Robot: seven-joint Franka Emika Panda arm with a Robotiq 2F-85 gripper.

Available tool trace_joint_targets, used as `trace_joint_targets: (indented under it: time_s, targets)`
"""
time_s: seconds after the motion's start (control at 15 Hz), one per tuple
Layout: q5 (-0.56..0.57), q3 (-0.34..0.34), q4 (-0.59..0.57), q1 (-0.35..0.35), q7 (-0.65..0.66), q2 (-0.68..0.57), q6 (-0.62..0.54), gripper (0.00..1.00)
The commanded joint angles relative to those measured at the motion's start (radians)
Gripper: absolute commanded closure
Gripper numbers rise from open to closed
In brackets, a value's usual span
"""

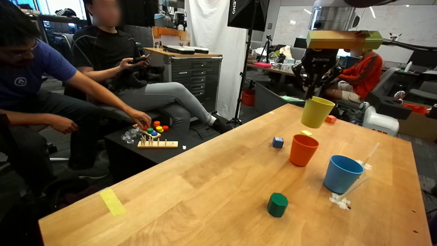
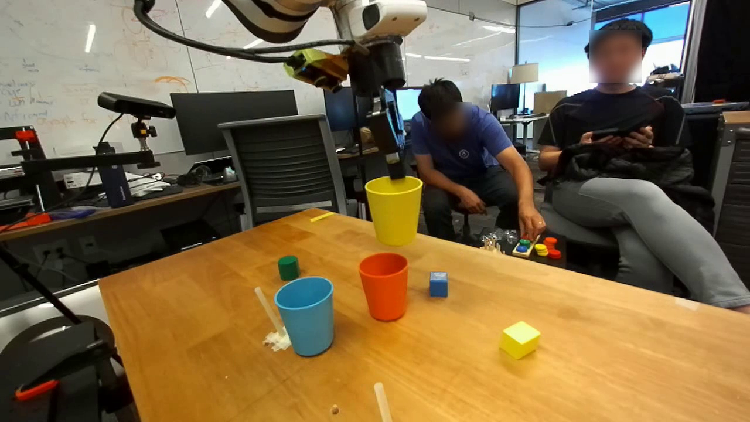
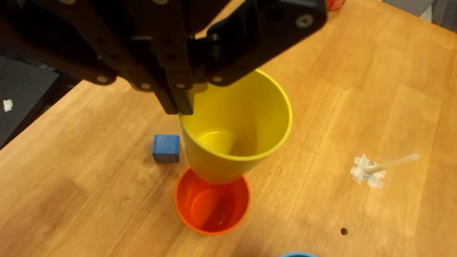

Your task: Put the yellow cup in the orange cup and the orange cup in the blue cup

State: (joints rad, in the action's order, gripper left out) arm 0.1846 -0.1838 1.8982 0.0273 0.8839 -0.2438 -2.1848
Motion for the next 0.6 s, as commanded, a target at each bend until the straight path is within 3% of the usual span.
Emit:
trace_joint_targets:
  time_s: [0.0,0.53]
  targets:
    - [-0.022,0.038,0.063,-0.012,-0.027,0.042,-0.015,0.99]
    - [-0.009,0.059,0.085,-0.008,-0.011,0.013,-0.025,0.99]
